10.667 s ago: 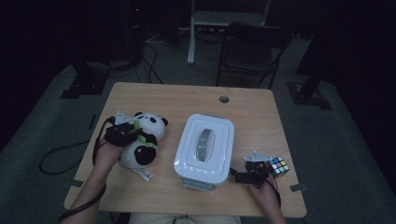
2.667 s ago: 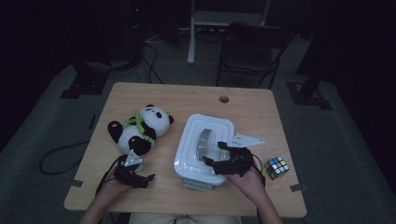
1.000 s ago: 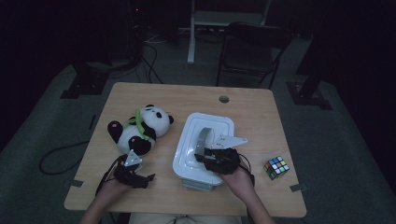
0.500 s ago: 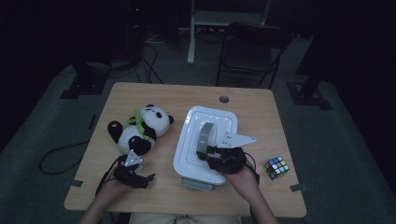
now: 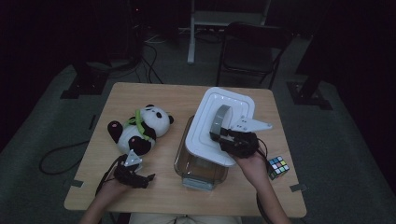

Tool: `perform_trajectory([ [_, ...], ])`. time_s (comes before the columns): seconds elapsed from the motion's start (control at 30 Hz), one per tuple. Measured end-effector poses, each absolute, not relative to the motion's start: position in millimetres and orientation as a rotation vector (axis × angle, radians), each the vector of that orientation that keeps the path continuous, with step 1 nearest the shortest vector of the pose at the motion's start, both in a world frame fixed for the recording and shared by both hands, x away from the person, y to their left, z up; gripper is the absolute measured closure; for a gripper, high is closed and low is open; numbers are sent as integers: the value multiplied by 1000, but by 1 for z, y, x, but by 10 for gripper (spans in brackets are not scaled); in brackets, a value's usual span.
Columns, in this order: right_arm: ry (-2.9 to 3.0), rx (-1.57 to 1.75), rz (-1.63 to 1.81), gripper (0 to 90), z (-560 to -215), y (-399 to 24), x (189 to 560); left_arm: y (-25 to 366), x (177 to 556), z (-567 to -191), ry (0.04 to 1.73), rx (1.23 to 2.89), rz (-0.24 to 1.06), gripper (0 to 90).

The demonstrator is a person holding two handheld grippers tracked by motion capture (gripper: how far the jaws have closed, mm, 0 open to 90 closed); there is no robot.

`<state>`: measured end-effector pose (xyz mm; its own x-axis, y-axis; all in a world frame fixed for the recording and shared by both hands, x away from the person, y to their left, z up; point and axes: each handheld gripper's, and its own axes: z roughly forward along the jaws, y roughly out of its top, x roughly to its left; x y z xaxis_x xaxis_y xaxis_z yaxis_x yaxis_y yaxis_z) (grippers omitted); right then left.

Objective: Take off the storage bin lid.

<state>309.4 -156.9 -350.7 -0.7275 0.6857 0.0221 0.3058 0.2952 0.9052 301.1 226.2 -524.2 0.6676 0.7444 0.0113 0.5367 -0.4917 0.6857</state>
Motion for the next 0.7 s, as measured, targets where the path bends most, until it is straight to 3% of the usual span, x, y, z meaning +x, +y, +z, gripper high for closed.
perform_trajectory([
  [0.7,1988,1116,1320,681,-352,-214,375,226,301,-524,981,2220,408,26],
])
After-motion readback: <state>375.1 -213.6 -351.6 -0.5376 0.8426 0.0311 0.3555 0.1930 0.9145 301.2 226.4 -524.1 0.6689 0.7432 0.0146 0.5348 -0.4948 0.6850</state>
